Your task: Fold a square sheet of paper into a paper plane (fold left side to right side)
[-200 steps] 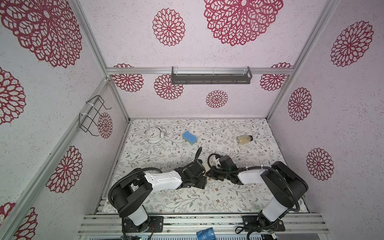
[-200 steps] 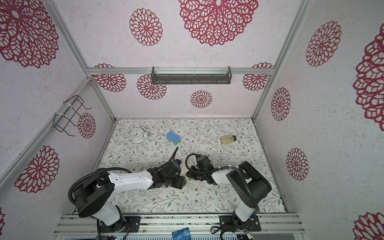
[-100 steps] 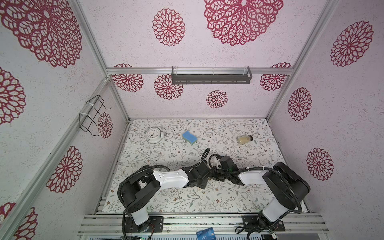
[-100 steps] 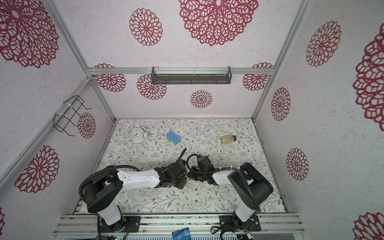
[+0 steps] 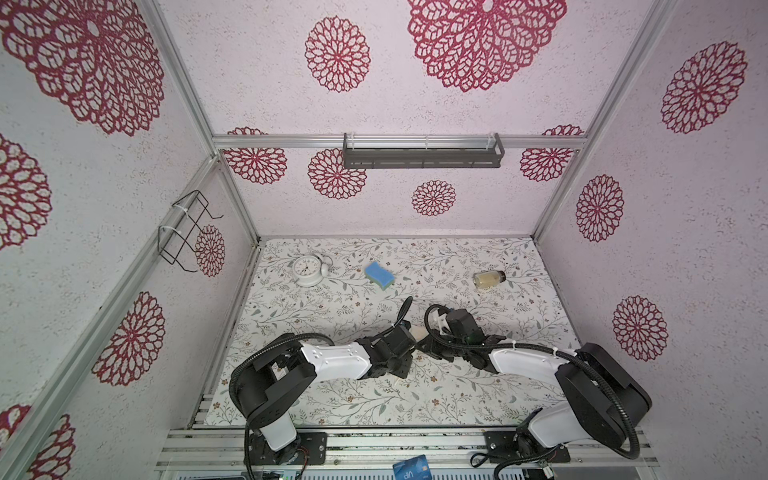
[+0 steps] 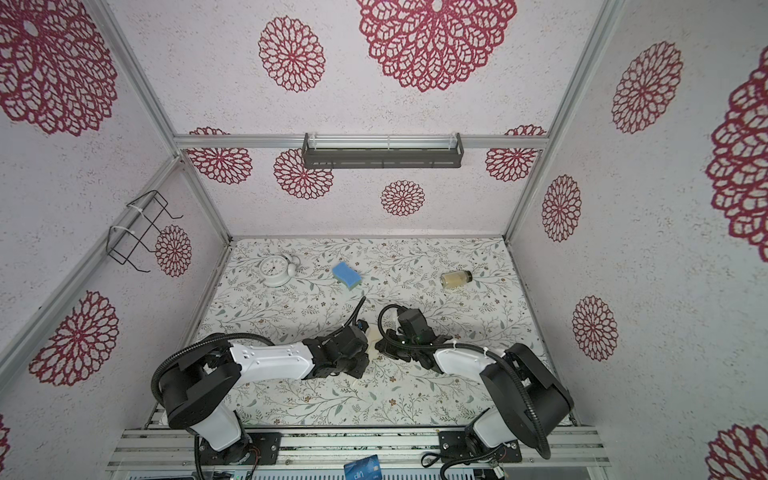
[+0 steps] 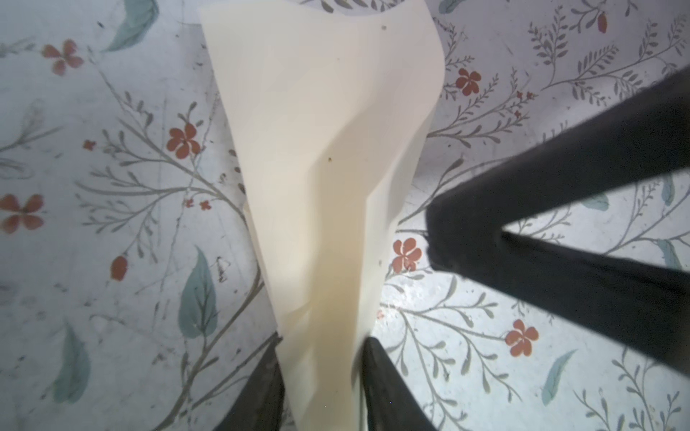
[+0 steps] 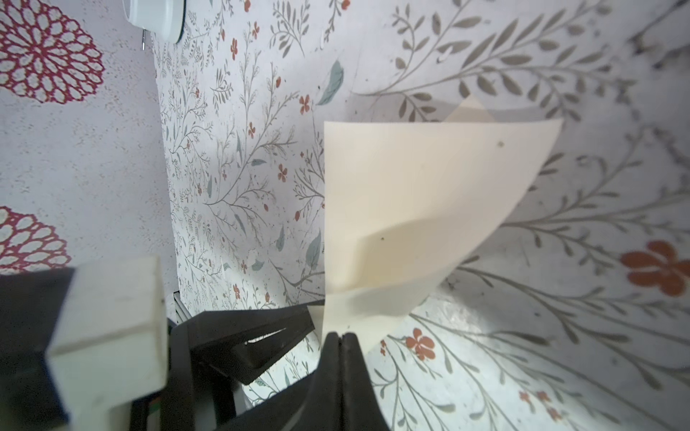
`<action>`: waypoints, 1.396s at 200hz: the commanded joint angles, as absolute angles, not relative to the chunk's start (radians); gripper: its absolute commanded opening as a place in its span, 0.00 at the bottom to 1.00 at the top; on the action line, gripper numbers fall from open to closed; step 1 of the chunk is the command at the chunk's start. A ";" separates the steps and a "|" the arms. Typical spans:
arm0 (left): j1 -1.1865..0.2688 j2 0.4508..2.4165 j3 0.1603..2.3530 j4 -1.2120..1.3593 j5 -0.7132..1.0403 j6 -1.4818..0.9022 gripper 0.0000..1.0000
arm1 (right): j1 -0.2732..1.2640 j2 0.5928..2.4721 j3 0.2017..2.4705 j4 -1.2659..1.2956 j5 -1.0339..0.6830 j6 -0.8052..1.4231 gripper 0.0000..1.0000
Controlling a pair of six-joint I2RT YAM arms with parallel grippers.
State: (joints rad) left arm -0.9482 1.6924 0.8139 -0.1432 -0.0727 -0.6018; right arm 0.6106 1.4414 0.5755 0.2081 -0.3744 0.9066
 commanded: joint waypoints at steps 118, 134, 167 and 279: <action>-0.905 1.686 0.762 -0.110 -0.013 -0.586 0.25 | 0.635 1.450 0.578 0.191 -0.427 0.831 0.00; -0.903 1.687 0.761 -0.108 -0.013 -0.586 0.24 | 0.642 1.467 0.588 0.192 -0.426 0.825 0.00; -0.900 1.692 0.761 -0.104 -0.007 -0.584 0.23 | 0.660 1.500 0.607 0.197 -0.422 0.816 0.00; -0.891 1.699 0.753 -0.096 0.003 -0.577 0.21 | 0.684 1.600 0.661 0.182 -0.375 0.778 0.00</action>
